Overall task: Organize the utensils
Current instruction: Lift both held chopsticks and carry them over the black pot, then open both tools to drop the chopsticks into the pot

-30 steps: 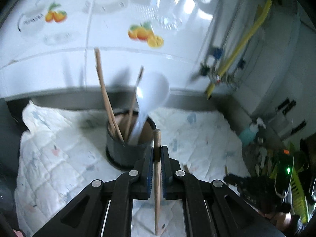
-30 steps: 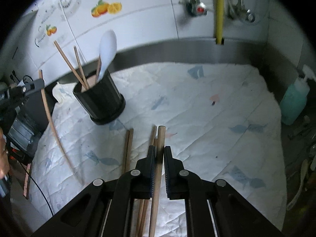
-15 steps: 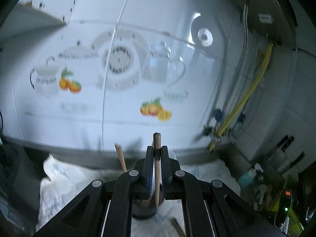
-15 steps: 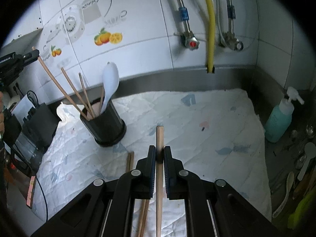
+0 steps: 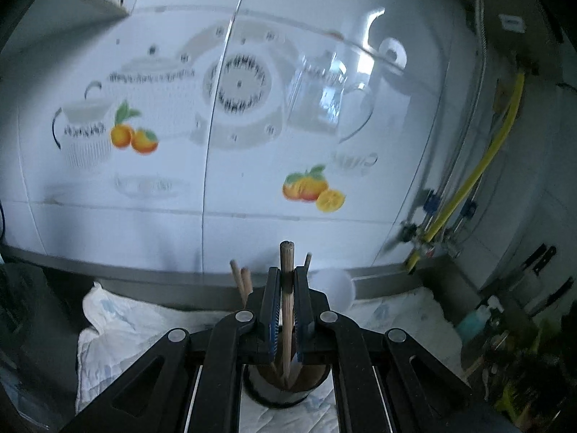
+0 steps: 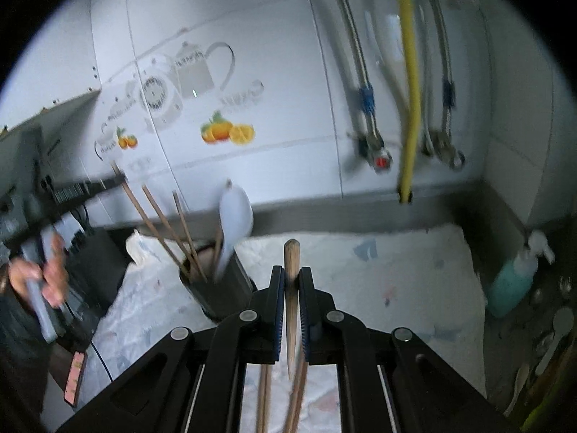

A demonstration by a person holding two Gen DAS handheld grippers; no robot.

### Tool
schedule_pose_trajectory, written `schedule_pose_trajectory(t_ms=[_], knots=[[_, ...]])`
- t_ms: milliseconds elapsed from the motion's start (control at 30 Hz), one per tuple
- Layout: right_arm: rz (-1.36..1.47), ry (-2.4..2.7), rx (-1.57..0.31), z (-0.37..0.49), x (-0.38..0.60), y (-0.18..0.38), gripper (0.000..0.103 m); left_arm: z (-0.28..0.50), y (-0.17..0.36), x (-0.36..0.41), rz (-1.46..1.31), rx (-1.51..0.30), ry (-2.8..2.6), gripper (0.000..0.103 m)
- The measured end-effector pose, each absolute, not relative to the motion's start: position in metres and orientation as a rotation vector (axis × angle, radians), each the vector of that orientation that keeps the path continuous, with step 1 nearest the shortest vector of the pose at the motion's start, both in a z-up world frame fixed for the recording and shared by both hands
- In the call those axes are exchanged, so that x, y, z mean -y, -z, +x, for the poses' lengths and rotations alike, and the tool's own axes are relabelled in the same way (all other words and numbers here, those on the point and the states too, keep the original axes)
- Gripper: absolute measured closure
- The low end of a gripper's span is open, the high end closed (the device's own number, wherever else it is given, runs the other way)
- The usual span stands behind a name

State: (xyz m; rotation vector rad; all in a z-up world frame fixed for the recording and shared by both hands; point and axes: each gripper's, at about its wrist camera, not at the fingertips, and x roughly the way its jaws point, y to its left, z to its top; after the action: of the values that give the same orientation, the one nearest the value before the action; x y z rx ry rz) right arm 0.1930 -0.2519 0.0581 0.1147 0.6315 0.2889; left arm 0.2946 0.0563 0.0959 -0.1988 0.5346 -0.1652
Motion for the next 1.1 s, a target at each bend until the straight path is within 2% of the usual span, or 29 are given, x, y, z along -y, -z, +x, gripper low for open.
schedule_pose_trajectory(t_ms=[433,1100], knots=[[0.129,-0.386,-0.477,0.243,0.195,-0.119,0.093,0.316,-0.047,-0.065,-0.213,-0.648,0.166,0.096],[0.052,-0.411,-0.65,0.285,0.143,-0.062,0.093,0.322,-0.037,-0.069,-0.206,-0.695,0.193,0.094]])
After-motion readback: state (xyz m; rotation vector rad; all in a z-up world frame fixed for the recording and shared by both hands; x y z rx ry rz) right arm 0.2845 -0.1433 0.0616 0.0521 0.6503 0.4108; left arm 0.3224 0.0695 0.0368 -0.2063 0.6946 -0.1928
